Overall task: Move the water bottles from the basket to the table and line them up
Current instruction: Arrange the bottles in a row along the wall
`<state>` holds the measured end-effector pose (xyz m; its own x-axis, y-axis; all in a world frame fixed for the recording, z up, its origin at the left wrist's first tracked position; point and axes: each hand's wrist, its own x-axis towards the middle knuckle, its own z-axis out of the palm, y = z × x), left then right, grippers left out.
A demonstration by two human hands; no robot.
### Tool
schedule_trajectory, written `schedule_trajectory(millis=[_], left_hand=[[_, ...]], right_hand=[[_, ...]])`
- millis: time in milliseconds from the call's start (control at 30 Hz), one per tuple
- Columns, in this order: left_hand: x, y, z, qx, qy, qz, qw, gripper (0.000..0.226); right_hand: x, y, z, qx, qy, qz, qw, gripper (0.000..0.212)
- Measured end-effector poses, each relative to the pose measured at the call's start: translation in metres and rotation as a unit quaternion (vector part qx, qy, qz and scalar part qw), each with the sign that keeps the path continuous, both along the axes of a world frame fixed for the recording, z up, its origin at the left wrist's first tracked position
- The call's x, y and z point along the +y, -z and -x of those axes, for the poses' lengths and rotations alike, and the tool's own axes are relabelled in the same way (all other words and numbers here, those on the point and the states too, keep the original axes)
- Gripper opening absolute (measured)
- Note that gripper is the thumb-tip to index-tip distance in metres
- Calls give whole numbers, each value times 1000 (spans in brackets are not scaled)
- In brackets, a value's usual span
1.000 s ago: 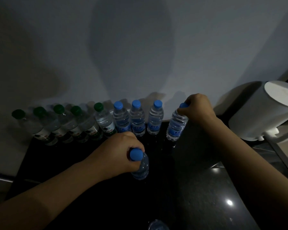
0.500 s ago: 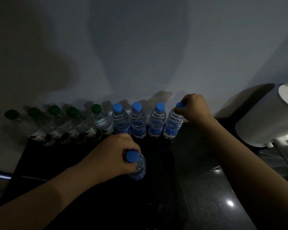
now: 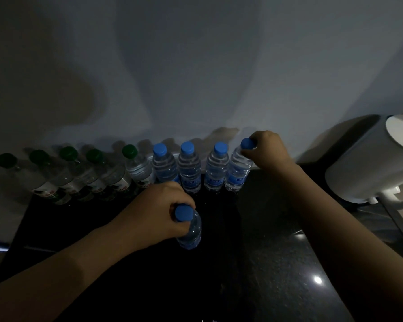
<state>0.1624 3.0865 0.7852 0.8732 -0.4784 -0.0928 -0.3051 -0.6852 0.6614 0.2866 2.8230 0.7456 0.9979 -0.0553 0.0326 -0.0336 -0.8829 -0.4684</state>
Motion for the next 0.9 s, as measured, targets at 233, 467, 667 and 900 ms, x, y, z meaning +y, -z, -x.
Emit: schedule_trajectory(millis=[233,467,667,900], left_hand=[[-23,-1,-22,-12,32,-42,999,23],[-75,-6,-56,-51,129,-100,985,20],[-129,-9,-88,-95,180,-115,972,26],[-181,-3,-123,-115,202,-108,967,24]], right_hand=[[-20,4,37,12,36,-34,999,47],[-55,17,105,60,64,-11,996,45],[-85,25,138,93,110,-27,989,41],[-104,41,147,99,155,-52,982,42]])
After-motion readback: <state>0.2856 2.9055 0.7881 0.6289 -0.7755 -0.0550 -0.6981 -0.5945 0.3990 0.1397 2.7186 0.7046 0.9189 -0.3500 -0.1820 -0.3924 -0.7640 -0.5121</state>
